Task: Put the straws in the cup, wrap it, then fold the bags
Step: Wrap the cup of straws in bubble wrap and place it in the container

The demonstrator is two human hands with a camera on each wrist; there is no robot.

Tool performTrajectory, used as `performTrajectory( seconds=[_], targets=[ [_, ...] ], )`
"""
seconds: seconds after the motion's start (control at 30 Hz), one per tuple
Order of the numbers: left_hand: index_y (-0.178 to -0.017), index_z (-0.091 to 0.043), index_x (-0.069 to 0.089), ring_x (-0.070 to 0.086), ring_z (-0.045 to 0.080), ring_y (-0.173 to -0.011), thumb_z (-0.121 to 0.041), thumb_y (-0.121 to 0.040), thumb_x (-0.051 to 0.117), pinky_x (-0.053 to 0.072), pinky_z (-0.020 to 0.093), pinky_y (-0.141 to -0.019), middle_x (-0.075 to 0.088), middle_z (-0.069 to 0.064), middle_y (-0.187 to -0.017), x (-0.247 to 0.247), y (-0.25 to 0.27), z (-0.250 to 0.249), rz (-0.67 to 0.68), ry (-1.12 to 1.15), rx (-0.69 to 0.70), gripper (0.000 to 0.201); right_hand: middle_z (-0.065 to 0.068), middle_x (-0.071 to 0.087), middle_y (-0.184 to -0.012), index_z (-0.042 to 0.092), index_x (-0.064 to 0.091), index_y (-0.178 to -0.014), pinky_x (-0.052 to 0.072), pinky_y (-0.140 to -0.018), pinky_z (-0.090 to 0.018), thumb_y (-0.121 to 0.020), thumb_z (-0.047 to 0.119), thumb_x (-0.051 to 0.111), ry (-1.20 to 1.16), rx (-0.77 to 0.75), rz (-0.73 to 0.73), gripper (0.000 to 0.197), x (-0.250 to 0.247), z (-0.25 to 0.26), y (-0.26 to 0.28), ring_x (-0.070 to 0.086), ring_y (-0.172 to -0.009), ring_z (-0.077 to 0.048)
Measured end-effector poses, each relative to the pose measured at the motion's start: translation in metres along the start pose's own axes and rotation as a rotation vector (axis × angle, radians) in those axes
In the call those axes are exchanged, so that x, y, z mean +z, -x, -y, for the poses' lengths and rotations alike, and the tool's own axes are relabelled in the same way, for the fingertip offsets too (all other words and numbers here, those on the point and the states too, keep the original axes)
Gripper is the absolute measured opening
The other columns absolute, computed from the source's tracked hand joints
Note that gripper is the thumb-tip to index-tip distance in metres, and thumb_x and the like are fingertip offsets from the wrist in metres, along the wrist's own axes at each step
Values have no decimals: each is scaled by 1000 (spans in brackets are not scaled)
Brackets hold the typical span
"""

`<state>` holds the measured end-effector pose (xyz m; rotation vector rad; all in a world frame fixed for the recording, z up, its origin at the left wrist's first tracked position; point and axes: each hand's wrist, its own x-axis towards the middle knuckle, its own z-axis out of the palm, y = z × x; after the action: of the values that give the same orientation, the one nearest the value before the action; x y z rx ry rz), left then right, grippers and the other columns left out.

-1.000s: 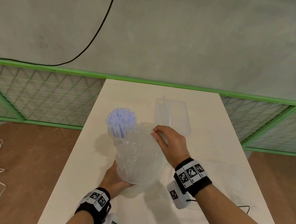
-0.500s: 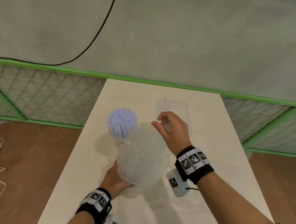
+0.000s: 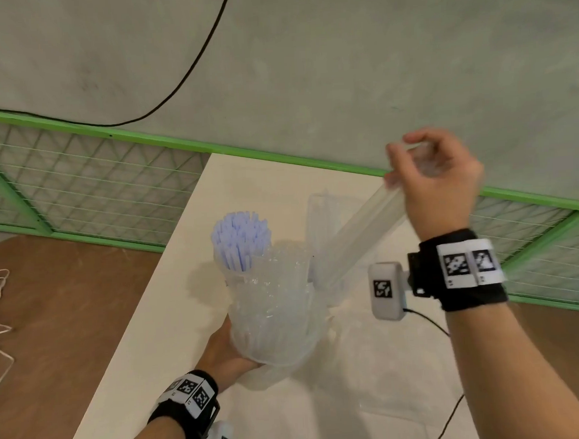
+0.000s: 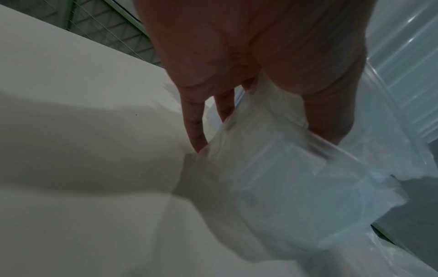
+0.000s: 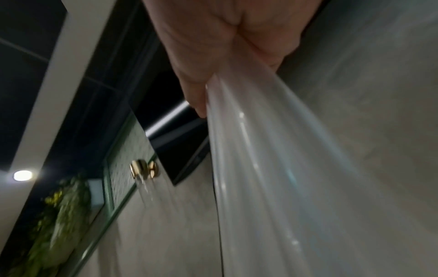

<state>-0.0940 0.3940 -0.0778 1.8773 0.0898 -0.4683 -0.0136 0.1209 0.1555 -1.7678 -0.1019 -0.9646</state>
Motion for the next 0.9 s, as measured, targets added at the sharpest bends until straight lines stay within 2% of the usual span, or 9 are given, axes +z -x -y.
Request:
performTrajectory(
  seconds=[0.2, 0.37, 0.43, 0.53, 0.63, 0.7, 0.77, 0.8, 0.9],
  targets=[
    [-111, -43, 46, 55, -14, -89, -20, -50, 96, 44, 3, -68, 60, -25, -97, 1, 1, -3, -1, 0, -6, 83, -2, 62, -65, 14, 59, -92, 50, -50, -29, -88, 15, 71, -30, -165, -50, 13, -9, 22, -60, 67, -52, -23],
    [-117, -38, 47, 56, -10, -92, -21, -50, 96, 47, 13, -78, 61, -21, -100, 1, 1, -2, 5, 12, -38, 85, 10, 64, -66, 30, 59, -88, 55, -59, -35, -87, 27, 71, 136, -77, 261, 13, 25, -41, -65, 67, -59, -18],
    [-122, -35, 48, 58, -5, -98, -21, -49, 96, 46, 14, -78, 63, -20, -103, 0, 0, 1, 17, 31, -43, 89, 5, 68, -81, 25, 63, -96, 56, -76, -31, -89, 31, 69, 283, -13, 477, 11, 37, -74, -51, 67, -76, -16],
    [-117, -38, 50, 61, 8, -102, -24, -46, 96, 46, 25, -88, 62, -19, -101, -1, 3, -2, 7, 47, -51, 86, -2, 63, -116, 16, 59, -122, 44, -94, -27, -91, 36, 67, 540, 25, 764, 38, 41, -110, -27, 58, -107, -16],
    [-103, -42, 46, 60, 12, -99, -23, -43, 96, 46, 32, -92, 59, -21, -98, -1, 7, -9, -1, 96, -70, 80, -2, 57, -101, 14, 55, -115, 46, -89, -38, -87, 33, 67, 683, 19, 762, 36, 39, -114, -24, 53, -92, -19],
    [-99, -35, 40, 55, 12, -93, -26, -29, 100, 42, 33, -92, 51, -21, -94, -1, 13, -16, 21, 160, -90, 93, -1, 61, -89, 16, 48, -114, 49, -80, -41, -84, 32, 64, 763, 140, 838, 38, 38, -108, -25, 55, -86, -23],
    [-100, -32, 37, 52, 19, -97, -47, 0, 93, 42, 36, -93, 48, -18, -94, 0, 17, -23, 57, 216, -108, 116, -4, 65, -90, 20, 39, -121, 49, -79, -39, -82, 39, 62, 873, 248, 994, 49, 37, -104, -20, 59, -90, -28],
    [-102, -31, 36, 51, 21, -99, -45, 1, 94, 42, 35, -92, 48, -18, -94, 0, 19, -27, 57, 213, -92, 119, -5, 65, -95, 23, 35, -125, 50, -79, -38, -80, 44, 62, 917, 288, 1050, 57, 36, -103, -16, 60, -92, -29],
    [-104, -34, 44, 54, 17, -98, -26, -38, 95, 41, 27, -86, 60, -27, -90, -1, 14, -24, 22, 155, -58, 84, -3, 59, -100, 29, 22, -138, 49, -80, -36, -76, 54, 69, 929, 388, 1157, 82, 41, -104, -4, 60, -94, -30]
  ],
)
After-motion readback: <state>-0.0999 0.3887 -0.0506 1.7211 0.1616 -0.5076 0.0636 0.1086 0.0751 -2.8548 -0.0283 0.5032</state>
